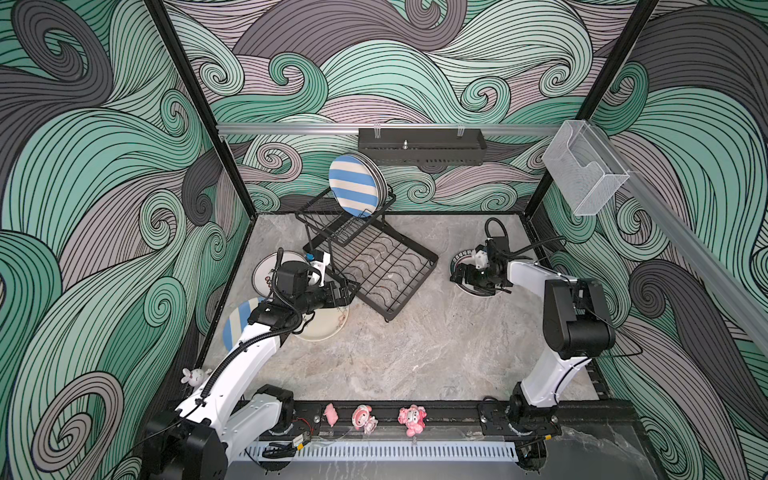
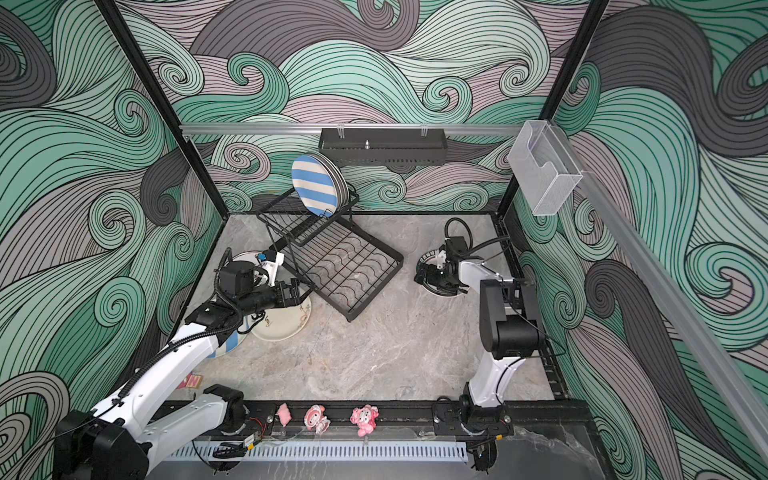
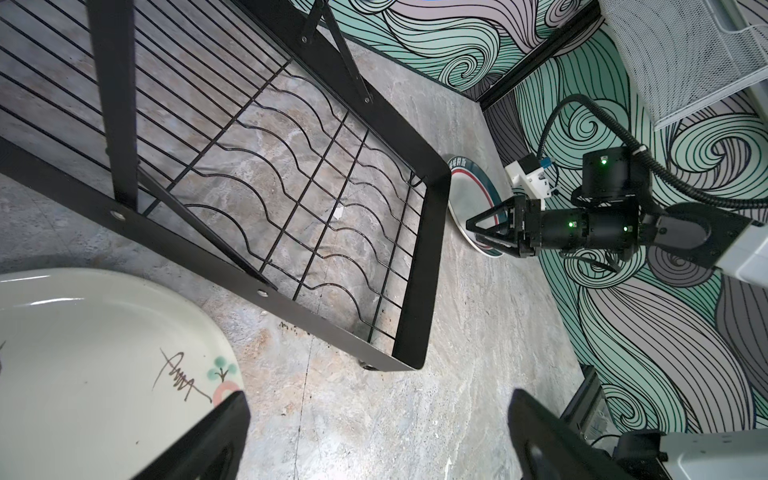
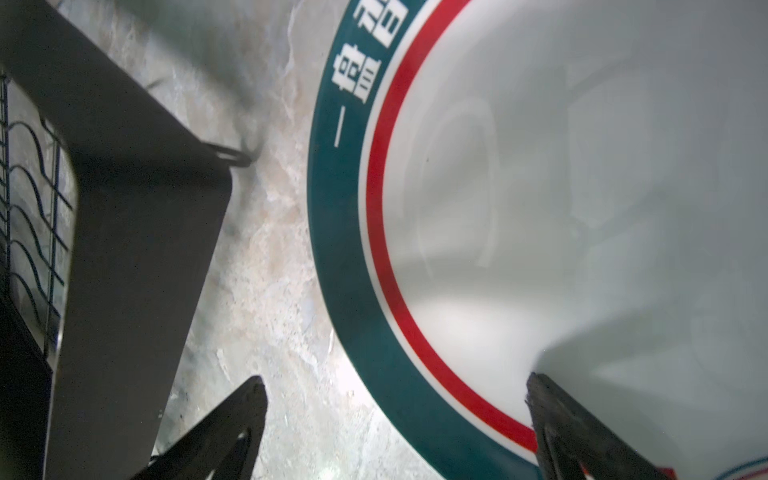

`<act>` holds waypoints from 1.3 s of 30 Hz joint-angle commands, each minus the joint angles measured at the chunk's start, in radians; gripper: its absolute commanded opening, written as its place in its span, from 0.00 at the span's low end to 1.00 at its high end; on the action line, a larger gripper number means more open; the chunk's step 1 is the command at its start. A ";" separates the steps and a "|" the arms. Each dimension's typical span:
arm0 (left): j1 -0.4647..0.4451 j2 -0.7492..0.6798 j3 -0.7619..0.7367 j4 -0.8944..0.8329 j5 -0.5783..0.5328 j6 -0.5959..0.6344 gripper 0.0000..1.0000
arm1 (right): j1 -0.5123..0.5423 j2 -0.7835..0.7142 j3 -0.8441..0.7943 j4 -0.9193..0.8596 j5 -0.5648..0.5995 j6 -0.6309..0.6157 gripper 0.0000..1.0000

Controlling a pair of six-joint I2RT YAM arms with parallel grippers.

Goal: Load the plates into the dish rack
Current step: 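Drag the green-rimmed plate toward the robot with the right gripper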

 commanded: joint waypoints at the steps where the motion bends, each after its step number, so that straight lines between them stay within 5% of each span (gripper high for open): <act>1: -0.014 -0.013 0.016 -0.022 0.035 0.001 0.99 | 0.020 -0.035 -0.052 -0.047 -0.022 0.022 0.97; 24: -0.085 -0.036 0.041 -0.113 0.004 0.028 0.99 | 0.353 -0.255 -0.292 -0.035 -0.038 0.104 0.97; 39: -0.091 -0.045 0.035 -0.122 0.007 0.019 0.99 | 0.523 -0.235 -0.284 0.085 -0.075 0.201 0.98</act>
